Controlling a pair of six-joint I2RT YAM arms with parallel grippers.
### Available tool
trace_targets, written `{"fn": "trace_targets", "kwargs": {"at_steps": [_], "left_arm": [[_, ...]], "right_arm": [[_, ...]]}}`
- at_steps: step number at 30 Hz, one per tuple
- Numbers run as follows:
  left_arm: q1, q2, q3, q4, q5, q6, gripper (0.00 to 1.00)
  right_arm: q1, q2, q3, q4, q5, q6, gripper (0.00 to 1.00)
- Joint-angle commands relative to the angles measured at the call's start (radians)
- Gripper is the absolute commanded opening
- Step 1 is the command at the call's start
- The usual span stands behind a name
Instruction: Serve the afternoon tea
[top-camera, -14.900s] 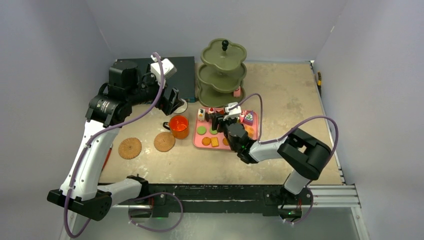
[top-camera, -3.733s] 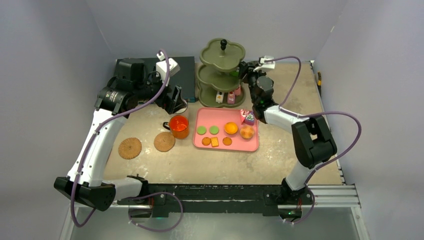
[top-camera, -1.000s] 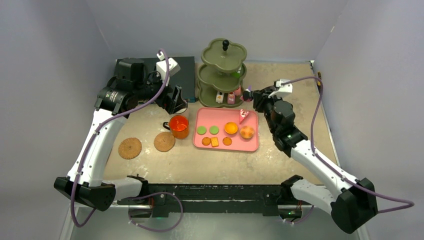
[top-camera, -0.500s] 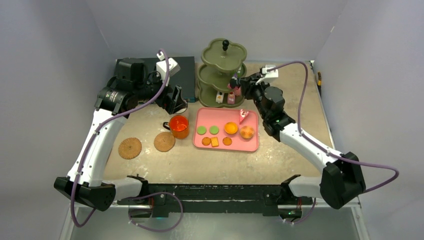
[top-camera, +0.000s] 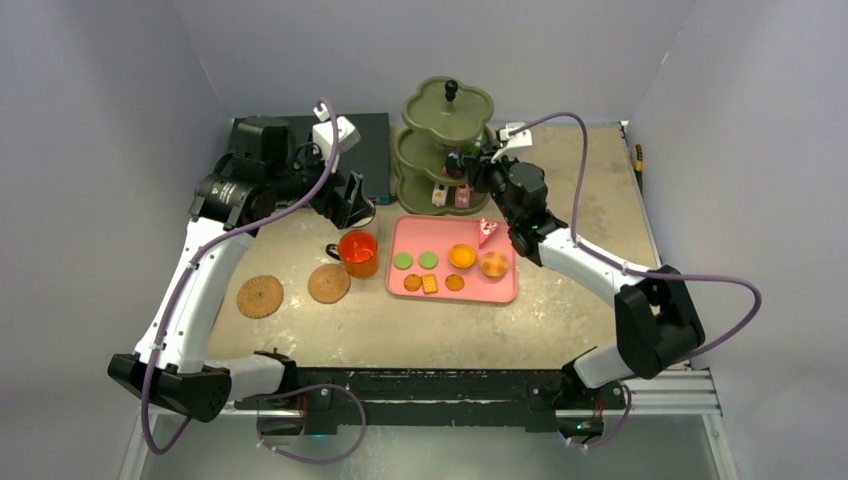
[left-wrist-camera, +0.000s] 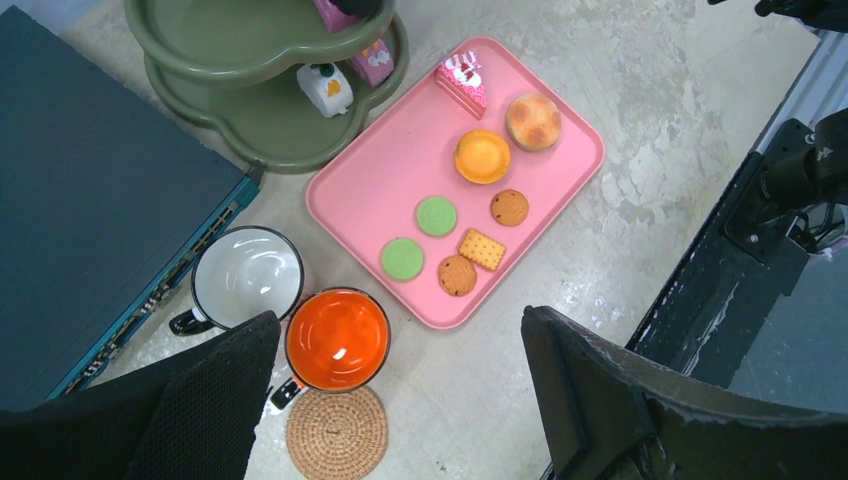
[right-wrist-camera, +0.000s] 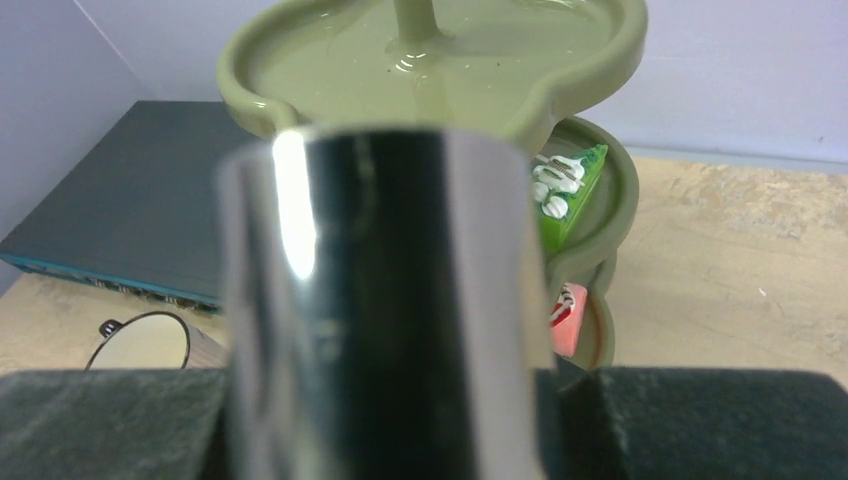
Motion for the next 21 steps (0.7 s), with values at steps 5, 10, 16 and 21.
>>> {"fn": "trace_targets", "kwargs": {"at_steps": [5,10,16,21], "left_arm": [[0.005,-0.008,0.035,-0.003,0.006,0.028,0.91],[0.005,-0.007,0.026,0.007,0.01,0.025,0.91],[0.004,0.035,0.019,0.084,0.004,0.011,0.93],[0.004,0.171,0.111,0.167,0.042,0.017,0.93]], "right_arm": [[-0.002,0.04,0.075,0.125,0.004,-0.068,0.25],[-0.01,0.058,0.088,0.103,0.005,-0.08,0.28],[-0.011,0.031,0.071,0.057,-0.007,-0.083,0.47],[-0.011,-0.021,0.052,0.029,-0.014,-0.08,0.57]]}}
